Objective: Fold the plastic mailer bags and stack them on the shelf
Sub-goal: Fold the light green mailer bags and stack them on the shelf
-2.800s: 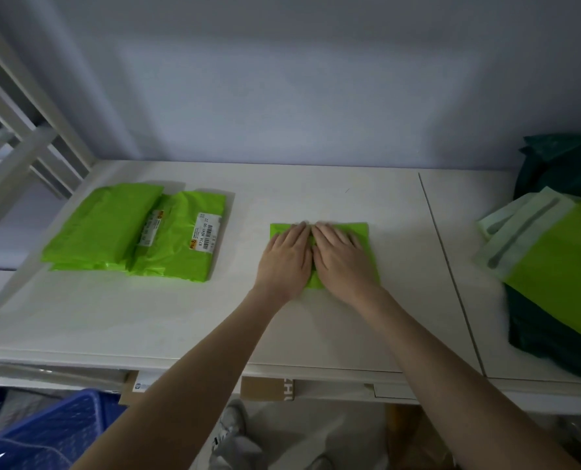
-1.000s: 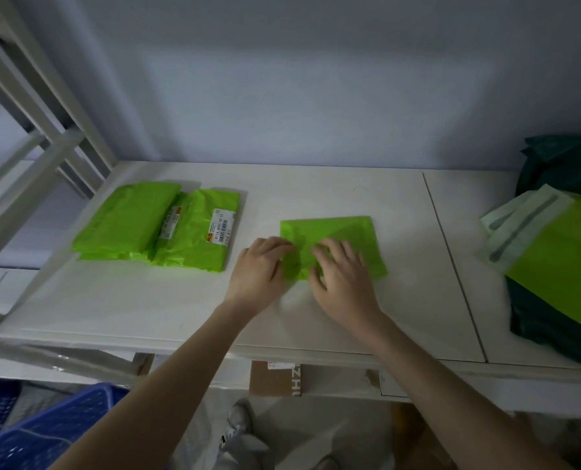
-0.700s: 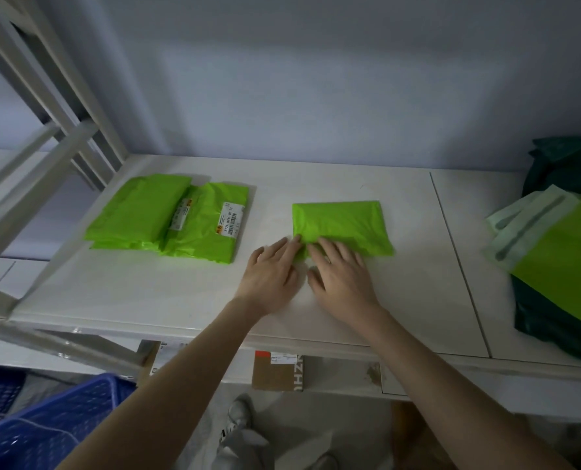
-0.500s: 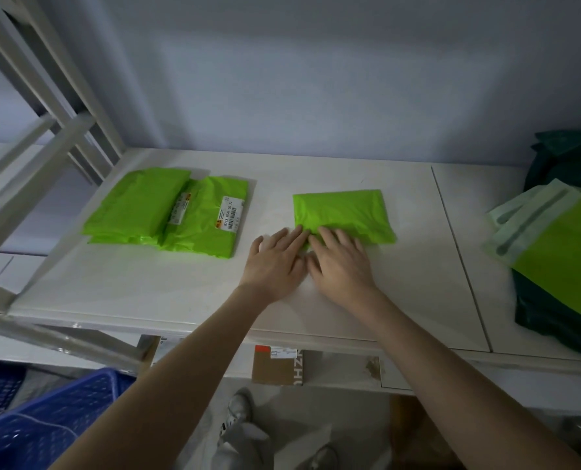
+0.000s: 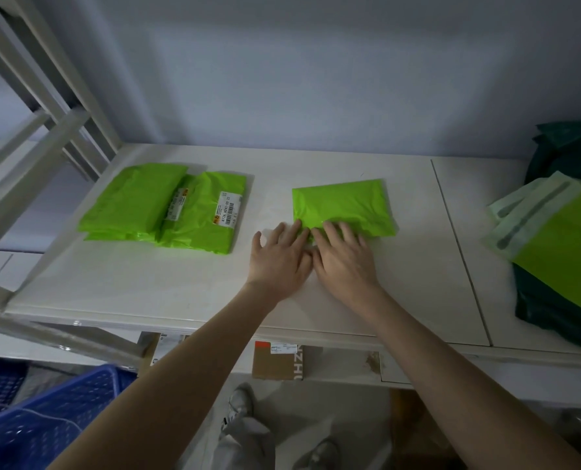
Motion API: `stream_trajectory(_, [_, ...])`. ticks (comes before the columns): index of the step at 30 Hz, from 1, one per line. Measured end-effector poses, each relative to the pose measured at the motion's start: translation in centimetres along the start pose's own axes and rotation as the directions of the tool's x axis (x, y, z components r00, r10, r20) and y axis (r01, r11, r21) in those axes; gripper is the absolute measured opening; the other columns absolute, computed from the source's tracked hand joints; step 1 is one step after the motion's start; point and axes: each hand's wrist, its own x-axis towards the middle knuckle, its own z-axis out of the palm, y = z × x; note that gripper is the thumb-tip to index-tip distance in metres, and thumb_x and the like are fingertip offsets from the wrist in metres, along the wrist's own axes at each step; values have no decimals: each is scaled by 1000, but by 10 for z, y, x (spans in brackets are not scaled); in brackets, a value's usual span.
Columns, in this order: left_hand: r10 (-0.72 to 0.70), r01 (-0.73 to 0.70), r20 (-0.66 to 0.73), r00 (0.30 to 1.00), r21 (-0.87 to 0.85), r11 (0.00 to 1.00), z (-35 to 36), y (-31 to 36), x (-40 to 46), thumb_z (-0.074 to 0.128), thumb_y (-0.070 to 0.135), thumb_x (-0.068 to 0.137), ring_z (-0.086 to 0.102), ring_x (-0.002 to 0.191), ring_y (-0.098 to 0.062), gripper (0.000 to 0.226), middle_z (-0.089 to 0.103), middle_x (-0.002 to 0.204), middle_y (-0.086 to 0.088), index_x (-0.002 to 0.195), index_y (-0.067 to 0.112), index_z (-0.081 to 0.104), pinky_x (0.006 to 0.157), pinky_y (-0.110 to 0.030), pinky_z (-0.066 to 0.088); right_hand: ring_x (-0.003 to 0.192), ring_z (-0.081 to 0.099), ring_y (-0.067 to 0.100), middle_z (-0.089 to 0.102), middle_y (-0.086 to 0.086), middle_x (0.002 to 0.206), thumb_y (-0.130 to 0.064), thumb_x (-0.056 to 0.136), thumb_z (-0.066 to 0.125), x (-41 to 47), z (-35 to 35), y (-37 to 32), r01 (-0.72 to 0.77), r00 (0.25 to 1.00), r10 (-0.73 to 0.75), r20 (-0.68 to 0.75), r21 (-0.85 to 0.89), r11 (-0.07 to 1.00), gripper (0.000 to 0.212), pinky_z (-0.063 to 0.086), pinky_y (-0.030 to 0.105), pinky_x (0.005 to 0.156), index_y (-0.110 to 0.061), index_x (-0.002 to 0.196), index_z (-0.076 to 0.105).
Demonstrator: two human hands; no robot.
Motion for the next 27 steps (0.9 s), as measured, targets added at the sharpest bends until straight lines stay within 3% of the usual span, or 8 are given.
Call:
stream_trajectory(3, [4,-4,5,1000,38,999,1,1,-1,10,47,92,12,145,-16,61,11,158,7,148,25,20,111,-51,14,94,60,24,66,1,107,-34,84,39,-1,2,3,16,1000,-15,-23,43,999,40,47,31,69,-15,105,67])
stream_trajectory(6, [4,-5,24,1000,36,999,0,2,-1,22,42,98,10,145,-17,54,9,159,6,148,24,19,112,-51,12,98,61,24,66,3,110,-32,84,38,-3,4,10,20,999,-18,-35,74,997,44,50,32,72,-9,108,66])
stream_trajectory(11, [52,-50,-11,999,143,988,-4,2,1,19,40,98,8,146,-22,54,16,157,4,147,18,23,114,-50,6,96,59,27,64,4,103,-34,84,39,-6,-4,26,-42,999,42,-22,-4,999,40,46,33,67,-12,104,66])
stream_trajectory(13, [87,-77,-54,995,153,985,-5,2,0,15,38,94,24,142,-22,58,35,150,0,139,12,41,112,-48,19,92,58,28,63,5,98,-33,83,39,-7,-6,38,-67,998,67,-9,-31,997,39,46,34,66,-12,102,66])
stream_trajectory(16, [119,-99,-175,977,118,988,-5,5,6,18,37,86,57,115,-23,60,64,118,-6,108,8,65,93,-43,43,88,58,29,63,4,95,-32,83,39,-9,-5,54,-49,999,49,5,-62,997,39,46,34,65,-11,102,66])
stream_trajectory(19, [90,-82,-91,992,86,993,-14,15,10,10,42,91,50,118,-24,60,58,121,-6,123,13,52,99,-42,31,85,59,29,64,5,94,-31,84,37,-11,-3,58,-31,999,31,8,-41,999,41,47,34,64,-9,103,66])
stream_trajectory(23, [69,-66,-18,997,145,987,-19,30,17,20,47,99,44,123,-30,52,46,132,-12,149,35,11,106,-42,22,76,61,27,64,5,87,-31,82,39,-9,0,58,-38,999,38,-1,-30,999,40,49,31,59,-8,98,68])
stream_trajectory(27, [21,-25,20,1000,188,982,-16,36,17,16,48,99,32,131,-34,51,36,139,-16,148,39,8,111,-49,15,80,60,27,64,3,86,-31,82,38,-8,-4,60,-54,998,55,17,-30,998,39,49,34,67,-11,94,69])
